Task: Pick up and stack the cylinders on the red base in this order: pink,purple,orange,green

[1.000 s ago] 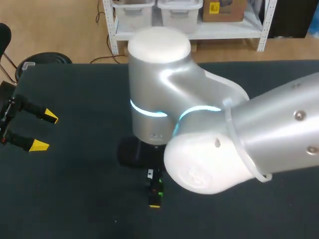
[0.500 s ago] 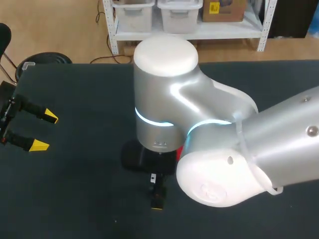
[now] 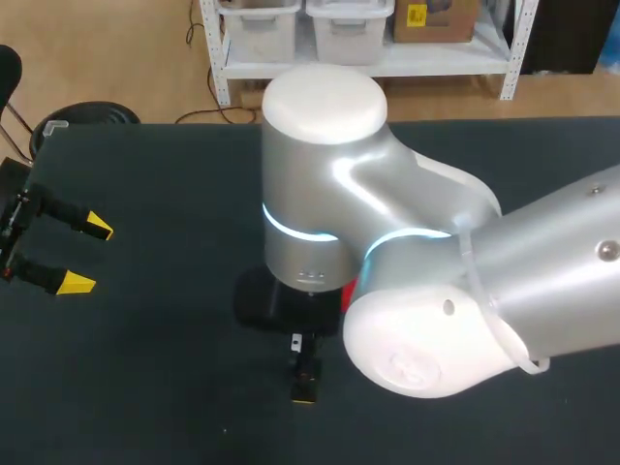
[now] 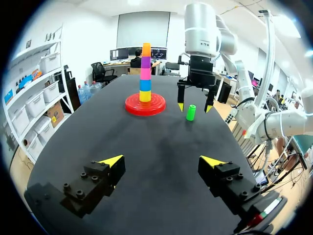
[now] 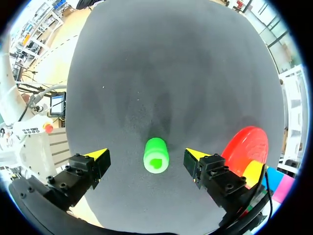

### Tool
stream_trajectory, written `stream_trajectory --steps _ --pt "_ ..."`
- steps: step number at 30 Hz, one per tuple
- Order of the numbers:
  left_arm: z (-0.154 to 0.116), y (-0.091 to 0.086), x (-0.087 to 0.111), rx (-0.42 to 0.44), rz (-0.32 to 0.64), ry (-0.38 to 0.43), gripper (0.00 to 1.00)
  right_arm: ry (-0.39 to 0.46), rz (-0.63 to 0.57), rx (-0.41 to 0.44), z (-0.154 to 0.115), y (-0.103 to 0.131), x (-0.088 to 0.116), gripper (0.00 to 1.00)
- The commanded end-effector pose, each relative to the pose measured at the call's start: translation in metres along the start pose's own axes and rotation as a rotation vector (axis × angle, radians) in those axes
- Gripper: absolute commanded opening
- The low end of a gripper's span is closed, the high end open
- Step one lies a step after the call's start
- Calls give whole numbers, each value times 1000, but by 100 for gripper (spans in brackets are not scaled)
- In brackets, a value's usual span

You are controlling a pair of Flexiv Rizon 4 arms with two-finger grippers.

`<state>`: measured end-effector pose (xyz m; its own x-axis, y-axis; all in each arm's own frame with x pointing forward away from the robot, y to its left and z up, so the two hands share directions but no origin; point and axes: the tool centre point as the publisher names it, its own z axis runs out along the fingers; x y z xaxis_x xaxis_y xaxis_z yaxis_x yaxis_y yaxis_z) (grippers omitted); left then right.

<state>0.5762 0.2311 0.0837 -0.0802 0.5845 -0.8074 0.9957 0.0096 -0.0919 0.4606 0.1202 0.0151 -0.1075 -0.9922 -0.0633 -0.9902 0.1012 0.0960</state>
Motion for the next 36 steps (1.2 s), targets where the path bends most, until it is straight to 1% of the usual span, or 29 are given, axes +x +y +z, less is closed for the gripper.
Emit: stream_trajectory --steps 1,6,7,8,9,29,31,32,34,36 --pt "0 0 1 1 3 -2 100 0 -1 1 1 -1 -1 100" --pt "0 0 1 1 3 -2 100 -1 0 -2 2 -1 -1 100" --pt "0 0 1 1 3 -2 100 0 0 -2 2 -1 -1 87" --pt "0 0 1 1 3 -2 100 1 0 -1 2 -1 -1 24" --pt "0 0 1 1 3 -2 100 1 2 -2 2 -1 -1 0" --pt "0 0 1 1 3 -2 100 6 12 -13 4 -2 -1 0" --pt "0 0 1 1 3 -2 100 -7 14 -15 3 -2 -1 0" --pt "0 0 1 1 3 -2 100 -23 18 -16 1 -3 -1 0" --pt "0 0 1 1 3 -2 100 -28 23 -12 -7 -4 -1 0" --pt "0 0 1 1 3 -2 100 -53 20 19 -25 -6 -1 0"
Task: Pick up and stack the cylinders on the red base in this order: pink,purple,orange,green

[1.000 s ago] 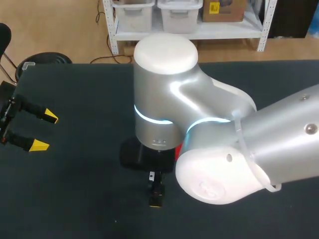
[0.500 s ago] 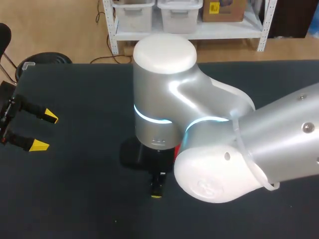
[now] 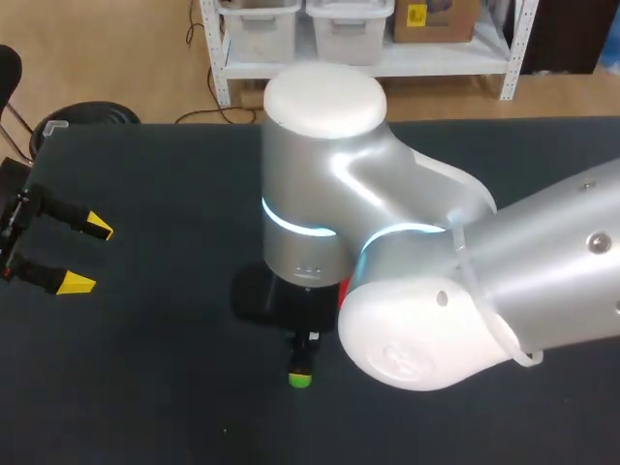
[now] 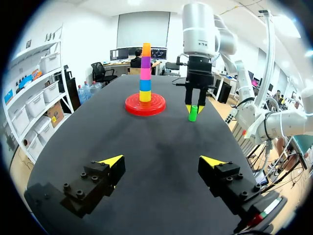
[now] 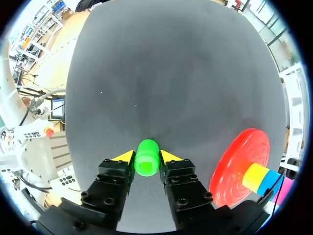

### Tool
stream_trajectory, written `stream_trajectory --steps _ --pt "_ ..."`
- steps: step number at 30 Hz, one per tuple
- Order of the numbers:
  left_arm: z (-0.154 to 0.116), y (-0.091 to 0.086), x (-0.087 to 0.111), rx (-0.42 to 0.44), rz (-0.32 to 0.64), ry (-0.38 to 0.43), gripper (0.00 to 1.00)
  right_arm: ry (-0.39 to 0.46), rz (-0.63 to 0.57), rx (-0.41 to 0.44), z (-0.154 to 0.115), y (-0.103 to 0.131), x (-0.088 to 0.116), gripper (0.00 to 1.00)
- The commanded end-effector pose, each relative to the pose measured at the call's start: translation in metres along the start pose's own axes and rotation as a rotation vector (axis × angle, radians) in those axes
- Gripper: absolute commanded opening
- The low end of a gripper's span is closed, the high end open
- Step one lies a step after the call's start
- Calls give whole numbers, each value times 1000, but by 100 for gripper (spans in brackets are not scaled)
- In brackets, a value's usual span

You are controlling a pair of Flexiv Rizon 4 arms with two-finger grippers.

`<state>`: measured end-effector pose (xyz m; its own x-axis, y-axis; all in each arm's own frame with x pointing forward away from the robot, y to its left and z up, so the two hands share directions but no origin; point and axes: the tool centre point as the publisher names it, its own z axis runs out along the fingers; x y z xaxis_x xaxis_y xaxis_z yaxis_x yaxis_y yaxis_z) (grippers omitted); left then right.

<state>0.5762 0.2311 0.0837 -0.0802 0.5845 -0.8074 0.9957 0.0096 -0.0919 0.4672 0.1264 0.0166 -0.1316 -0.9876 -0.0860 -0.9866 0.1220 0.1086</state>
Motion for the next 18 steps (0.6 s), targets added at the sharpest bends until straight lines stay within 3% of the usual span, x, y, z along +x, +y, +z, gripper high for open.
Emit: stream_trajectory --steps 1,9,18 --pt "0 0 1 1 3 -2 100 -29 -2 37 -33 -2 5 0" --pt "0 0 1 1 3 -2 100 -83 7 98 -130 -26 7 0" --pt "0 0 1 1 3 -2 100 -45 -22 185 -241 -56 3 0"
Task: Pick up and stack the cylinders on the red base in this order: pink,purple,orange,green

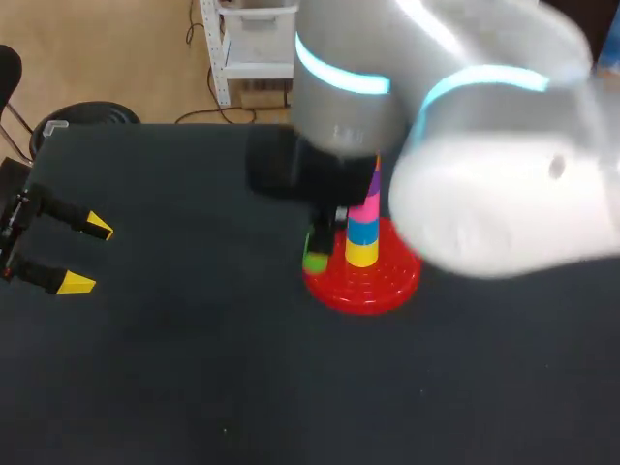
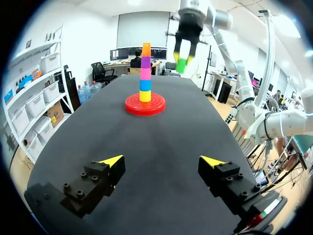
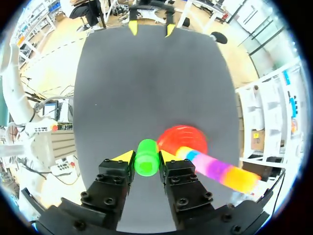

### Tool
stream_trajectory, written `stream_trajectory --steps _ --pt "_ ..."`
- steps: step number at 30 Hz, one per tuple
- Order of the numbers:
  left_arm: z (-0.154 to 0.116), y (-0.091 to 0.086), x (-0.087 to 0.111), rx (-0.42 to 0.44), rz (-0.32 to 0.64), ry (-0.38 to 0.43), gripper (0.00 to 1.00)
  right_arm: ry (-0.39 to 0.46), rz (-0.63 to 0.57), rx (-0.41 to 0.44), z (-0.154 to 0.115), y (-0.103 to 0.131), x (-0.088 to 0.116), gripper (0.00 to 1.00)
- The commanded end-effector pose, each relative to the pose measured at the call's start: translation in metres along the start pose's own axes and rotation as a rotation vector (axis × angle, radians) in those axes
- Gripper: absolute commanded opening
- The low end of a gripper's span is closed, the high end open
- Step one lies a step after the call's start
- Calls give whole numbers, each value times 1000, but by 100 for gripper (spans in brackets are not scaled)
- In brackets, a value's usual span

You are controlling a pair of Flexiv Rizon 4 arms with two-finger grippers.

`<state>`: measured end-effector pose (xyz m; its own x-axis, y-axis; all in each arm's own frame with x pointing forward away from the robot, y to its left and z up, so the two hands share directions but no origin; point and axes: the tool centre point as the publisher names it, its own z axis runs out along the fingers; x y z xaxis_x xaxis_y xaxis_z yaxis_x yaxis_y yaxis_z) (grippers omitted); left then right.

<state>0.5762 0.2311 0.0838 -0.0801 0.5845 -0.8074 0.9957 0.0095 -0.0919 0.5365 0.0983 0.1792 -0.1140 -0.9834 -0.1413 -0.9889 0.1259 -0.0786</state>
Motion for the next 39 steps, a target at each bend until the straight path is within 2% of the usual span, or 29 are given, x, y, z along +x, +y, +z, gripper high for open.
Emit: stream_trajectory --steps 1,7,12,20,22,30,39 --pt "0 0 1 1 3 -2 100 22 4 -4 -82 -21 -6 0" --pt "0 0 1 1 3 -2 100 8 47 -36 -125 -48 -4 0" --pt "0 0 1 1 3 -2 100 17 106 -100 -134 -66 6 0" --pt "0 0 1 1 3 -2 100 19 155 -170 -126 -87 21 0" --pt "0 0 1 1 3 -2 100 48 168 -180 -121 -90 22 0" --pt "0 0 1 1 3 -2 100 105 175 -181 -112 -102 24 0" --pt "0 0 1 1 3 -2 100 107 198 -196 -100 -113 33 0"
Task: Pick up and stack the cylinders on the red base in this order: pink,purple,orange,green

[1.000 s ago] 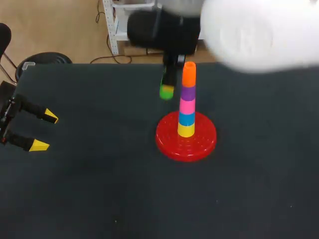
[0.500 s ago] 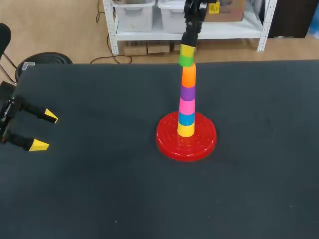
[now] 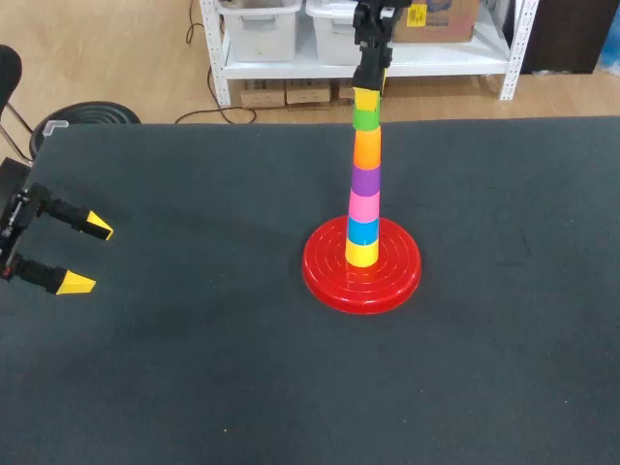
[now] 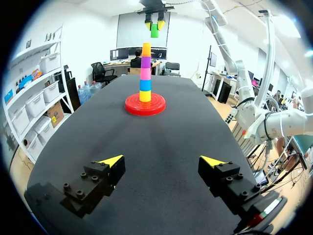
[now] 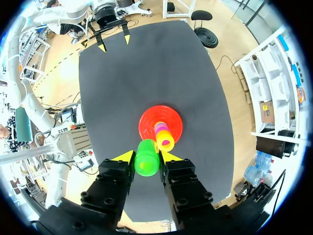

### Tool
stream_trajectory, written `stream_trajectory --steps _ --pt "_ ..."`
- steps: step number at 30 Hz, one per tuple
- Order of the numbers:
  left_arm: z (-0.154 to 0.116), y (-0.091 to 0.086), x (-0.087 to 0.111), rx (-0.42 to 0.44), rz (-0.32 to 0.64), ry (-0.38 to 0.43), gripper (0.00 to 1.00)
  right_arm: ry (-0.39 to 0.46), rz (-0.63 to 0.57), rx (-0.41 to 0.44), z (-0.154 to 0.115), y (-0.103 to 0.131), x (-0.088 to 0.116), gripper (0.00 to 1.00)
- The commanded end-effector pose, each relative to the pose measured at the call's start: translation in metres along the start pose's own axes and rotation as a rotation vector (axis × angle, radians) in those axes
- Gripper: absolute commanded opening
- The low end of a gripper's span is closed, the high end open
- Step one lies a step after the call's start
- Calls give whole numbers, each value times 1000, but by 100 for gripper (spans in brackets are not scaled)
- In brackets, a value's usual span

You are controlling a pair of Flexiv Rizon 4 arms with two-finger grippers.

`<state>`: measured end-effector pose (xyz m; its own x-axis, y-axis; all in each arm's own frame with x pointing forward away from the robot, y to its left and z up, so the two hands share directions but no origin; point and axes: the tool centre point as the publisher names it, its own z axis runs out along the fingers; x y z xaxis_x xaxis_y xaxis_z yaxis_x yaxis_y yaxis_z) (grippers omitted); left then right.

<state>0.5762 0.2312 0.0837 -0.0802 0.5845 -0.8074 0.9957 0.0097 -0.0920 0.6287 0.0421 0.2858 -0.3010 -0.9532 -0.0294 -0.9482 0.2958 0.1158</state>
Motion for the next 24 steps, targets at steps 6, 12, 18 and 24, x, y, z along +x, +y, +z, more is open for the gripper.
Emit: stream_trajectory --steps 6,12,18,24 --pt "0 0 1 1 3 -2 100 -2 16 -30 9 -14 5 0" --pt "0 0 1 1 3 -2 100 -11 12 -45 15 -16 4 0" --pt "0 0 1 1 3 -2 100 -14 10 -44 17 -17 5 0" --pt "0 0 1 1 3 -2 100 -17 14 -41 20 -20 6 0"
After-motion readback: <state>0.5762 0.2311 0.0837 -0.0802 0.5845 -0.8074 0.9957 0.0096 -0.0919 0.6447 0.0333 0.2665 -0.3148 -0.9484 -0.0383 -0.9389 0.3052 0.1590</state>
